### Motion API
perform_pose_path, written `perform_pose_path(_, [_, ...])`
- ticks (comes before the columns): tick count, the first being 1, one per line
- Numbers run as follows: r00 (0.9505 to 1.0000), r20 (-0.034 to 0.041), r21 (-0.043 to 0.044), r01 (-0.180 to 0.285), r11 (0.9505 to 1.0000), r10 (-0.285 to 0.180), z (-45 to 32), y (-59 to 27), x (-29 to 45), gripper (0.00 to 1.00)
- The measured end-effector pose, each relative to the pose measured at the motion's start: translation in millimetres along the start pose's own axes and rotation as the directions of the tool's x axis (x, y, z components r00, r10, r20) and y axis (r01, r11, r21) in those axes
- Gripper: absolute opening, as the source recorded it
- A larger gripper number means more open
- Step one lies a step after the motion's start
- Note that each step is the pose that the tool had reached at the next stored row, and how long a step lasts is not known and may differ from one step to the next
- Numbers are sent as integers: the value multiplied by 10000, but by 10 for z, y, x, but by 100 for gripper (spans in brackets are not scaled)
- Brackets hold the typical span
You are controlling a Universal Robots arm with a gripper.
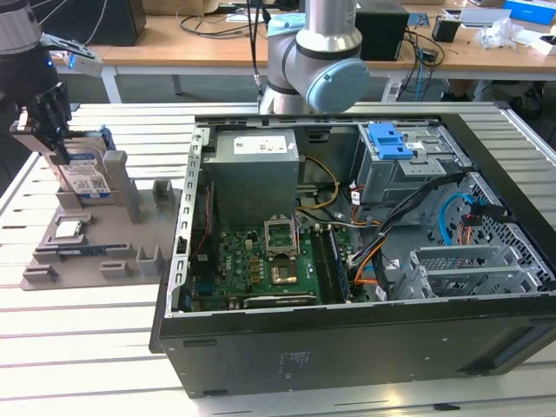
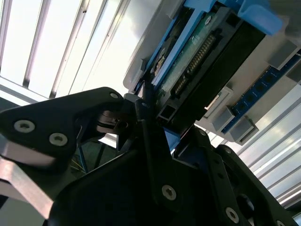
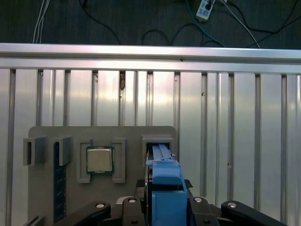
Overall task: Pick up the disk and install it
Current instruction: 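Pick up the disk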
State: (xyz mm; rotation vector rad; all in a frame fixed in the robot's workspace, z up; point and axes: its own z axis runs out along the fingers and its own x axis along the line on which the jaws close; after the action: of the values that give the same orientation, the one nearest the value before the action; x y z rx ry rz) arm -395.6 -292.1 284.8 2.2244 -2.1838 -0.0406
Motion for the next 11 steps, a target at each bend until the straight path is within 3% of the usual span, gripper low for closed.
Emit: perform_pose_path(11, [10000,-1,0,0,10000,0,0,0,5,36])
